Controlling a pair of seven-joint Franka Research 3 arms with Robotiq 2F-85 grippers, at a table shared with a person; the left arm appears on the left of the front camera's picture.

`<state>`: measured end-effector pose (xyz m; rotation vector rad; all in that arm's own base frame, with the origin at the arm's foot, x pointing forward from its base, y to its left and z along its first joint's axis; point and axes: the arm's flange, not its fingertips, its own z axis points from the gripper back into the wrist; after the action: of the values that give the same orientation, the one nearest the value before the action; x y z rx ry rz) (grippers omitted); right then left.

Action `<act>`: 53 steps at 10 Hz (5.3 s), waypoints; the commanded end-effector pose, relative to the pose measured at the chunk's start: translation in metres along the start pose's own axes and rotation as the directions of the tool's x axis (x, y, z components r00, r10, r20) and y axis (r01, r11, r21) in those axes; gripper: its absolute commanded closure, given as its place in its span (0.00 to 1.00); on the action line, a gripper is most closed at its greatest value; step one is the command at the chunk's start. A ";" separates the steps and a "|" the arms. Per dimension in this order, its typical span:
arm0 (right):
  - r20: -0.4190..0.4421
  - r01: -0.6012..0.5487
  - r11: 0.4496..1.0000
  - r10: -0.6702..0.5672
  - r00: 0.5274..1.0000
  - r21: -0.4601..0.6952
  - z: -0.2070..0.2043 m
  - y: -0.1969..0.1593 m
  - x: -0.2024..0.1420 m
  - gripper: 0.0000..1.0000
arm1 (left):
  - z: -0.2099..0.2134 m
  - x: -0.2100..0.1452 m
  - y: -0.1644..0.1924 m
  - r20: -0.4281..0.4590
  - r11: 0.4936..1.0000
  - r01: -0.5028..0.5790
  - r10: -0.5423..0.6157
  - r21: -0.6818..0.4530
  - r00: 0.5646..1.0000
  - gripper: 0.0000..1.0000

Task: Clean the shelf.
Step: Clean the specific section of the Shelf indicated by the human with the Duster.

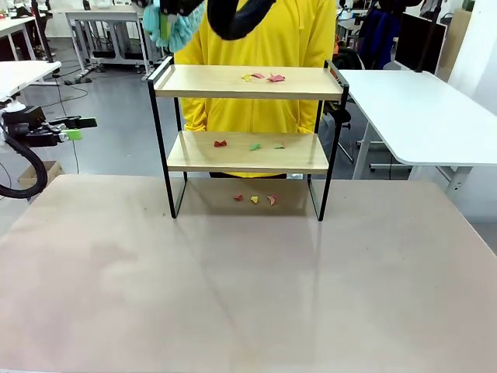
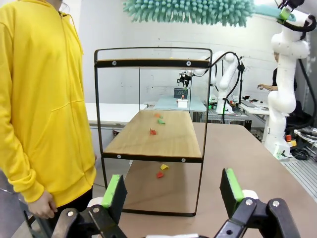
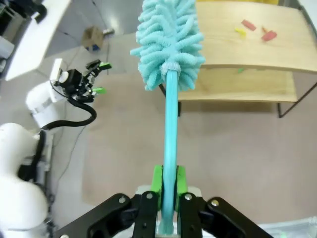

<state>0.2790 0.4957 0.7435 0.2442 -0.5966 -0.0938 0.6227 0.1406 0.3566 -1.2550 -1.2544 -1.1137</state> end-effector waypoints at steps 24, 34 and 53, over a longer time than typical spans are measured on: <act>-0.324 0.147 0.978 -0.188 0.927 -0.145 -0.138 -0.208 0.096 0.86 | 0.001 0.004 -0.002 0.001 1.000 0.005 -0.005 -0.003 1.000 0.00; -0.266 0.152 0.985 -0.170 0.949 -0.086 -0.079 -0.259 0.123 0.86 | 0.001 0.004 -0.002 0.001 1.000 0.005 -0.005 -0.003 1.000 0.00; -0.305 -0.687 0.427 0.904 0.301 0.588 -0.128 -0.410 -0.057 0.86 | 0.001 0.004 -0.002 0.001 1.000 0.005 -0.005 -0.003 1.000 0.00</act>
<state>0.2915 0.1429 0.4965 0.2773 0.0042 1.0788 0.6229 0.1411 0.3573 -1.2533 -1.2552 -1.1149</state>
